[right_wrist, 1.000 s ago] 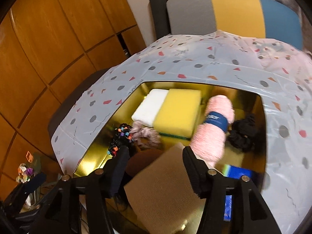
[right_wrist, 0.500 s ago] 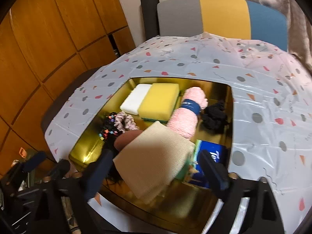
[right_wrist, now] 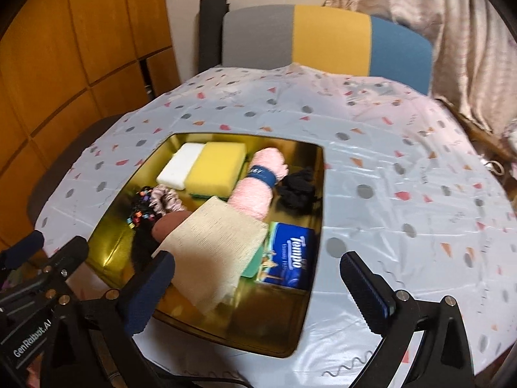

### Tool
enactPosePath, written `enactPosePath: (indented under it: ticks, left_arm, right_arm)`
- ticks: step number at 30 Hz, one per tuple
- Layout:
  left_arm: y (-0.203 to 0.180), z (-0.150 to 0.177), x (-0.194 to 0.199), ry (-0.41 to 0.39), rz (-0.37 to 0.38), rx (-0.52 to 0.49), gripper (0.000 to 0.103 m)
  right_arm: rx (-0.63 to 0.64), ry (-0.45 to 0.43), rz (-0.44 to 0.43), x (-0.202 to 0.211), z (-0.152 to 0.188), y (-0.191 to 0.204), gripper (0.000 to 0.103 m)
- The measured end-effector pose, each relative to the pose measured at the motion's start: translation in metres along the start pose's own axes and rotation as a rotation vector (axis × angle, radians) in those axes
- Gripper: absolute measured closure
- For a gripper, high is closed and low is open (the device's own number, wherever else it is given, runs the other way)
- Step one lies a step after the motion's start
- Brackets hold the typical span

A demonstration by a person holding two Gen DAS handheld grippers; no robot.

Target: Organize rigid objects

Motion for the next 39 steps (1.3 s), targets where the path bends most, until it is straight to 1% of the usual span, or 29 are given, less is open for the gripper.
enactPosePath:
  ticks: [4, 7, 10, 14, 17, 25, 39]
  left_arm:
    - [0.001, -0.002, 0.002, -0.006, -0.005, 0.0, 0.024]
    - [0.005, 0.0, 0.002, -0.002, -0.023, 0.0, 0.024]
    - [0.009, 0.0, 0.003, 0.004, -0.032, 0.002, 0.024]
    - [0.012, -0.001, 0.006, -0.003, -0.05, 0.004, 0.024]
    - [0.012, 0.001, 0.004, 0.009, -0.057, -0.001, 0.024]
    - [0.003, 0.004, 0.002, 0.021, -0.043, -0.032, 0.024]
    - [0.001, 0.004, 0.003, 0.016, -0.045, -0.041, 0.024]
  right_arm:
    - [-0.024, -0.018, 0.024, 0.007, -0.001, -0.005, 0.0]
    - [-0.03, -0.018, 0.083, 0.009, -0.001, -0.01, 0.0]
    - [-0.036, -0.001, 0.114, 0.007, 0.001, -0.013, 0.0]
    - [-0.043, 0.005, 0.102, 0.007, 0.003, -0.011, 0.0]
    - [-0.041, -0.003, 0.107, 0.009, 0.002, -0.011, 0.0]
    - [-0.052, -0.009, 0.124, 0.011, 0.0, -0.013, 0.0]
    - [-0.062, 0.0, 0.123, 0.009, 0.001, -0.015, 0.0]
Point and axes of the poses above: each gripper's, at about its wrist camera, not at the fingertips, and x roughly against the way its jaws point, y to its left, z to its underside, the point moved 9 cm from there along -x, roughly the way its jaws point, and after that the axes turned 6 degrees about z, right-handed, at the moved point
